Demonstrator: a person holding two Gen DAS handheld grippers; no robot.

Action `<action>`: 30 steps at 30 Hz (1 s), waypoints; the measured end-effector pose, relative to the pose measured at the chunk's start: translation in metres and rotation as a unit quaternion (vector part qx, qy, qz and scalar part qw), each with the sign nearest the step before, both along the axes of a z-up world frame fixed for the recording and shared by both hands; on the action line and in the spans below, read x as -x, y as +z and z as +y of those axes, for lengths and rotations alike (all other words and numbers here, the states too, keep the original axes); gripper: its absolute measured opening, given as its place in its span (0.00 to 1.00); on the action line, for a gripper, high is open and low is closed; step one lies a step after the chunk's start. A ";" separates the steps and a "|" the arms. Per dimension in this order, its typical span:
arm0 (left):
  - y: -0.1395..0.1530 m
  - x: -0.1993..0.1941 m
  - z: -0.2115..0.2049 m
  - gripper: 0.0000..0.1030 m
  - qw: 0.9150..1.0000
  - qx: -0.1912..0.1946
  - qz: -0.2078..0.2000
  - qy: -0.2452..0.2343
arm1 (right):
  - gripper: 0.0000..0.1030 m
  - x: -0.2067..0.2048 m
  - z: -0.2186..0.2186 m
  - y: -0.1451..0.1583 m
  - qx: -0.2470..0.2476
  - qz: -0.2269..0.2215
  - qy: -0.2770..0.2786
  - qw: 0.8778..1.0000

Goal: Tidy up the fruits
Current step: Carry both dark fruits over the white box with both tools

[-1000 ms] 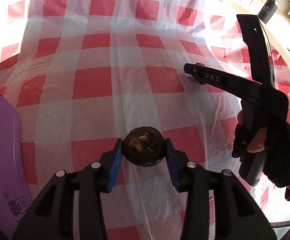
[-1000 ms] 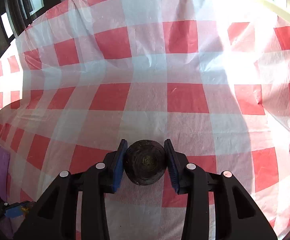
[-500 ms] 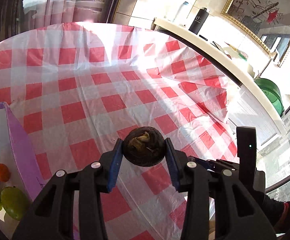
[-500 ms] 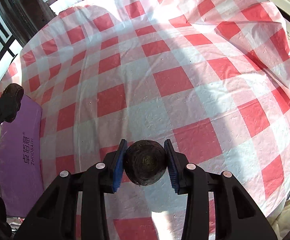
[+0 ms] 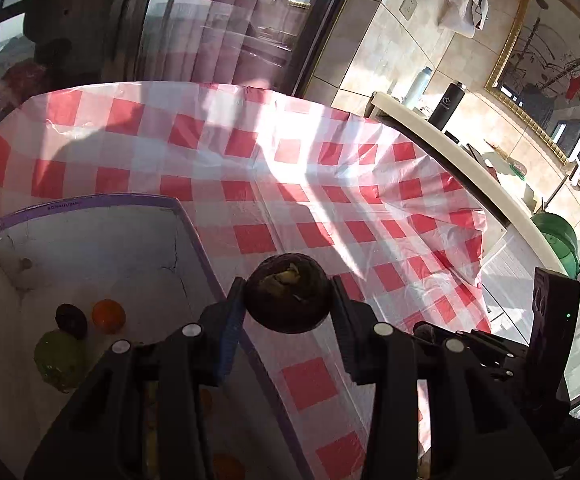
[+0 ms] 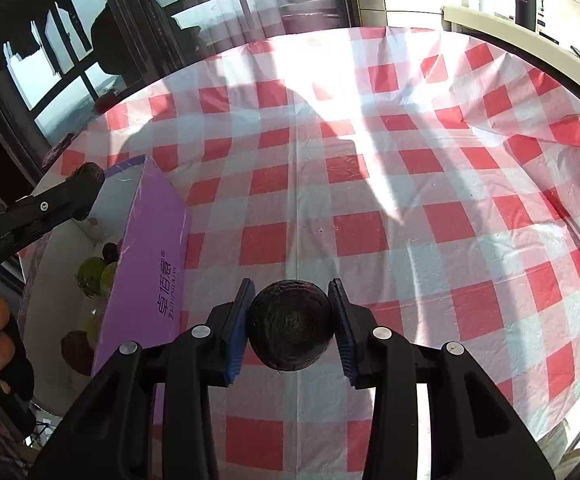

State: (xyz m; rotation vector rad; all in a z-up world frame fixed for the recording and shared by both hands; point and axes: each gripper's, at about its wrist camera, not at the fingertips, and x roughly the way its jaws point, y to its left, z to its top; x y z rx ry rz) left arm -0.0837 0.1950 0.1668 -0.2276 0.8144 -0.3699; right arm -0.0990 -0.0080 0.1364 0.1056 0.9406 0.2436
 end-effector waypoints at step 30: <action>-0.100 0.011 0.135 0.41 0.949 -0.171 0.250 0.086 | 0.37 0.030 0.225 -0.050 0.119 0.184 0.417 0.882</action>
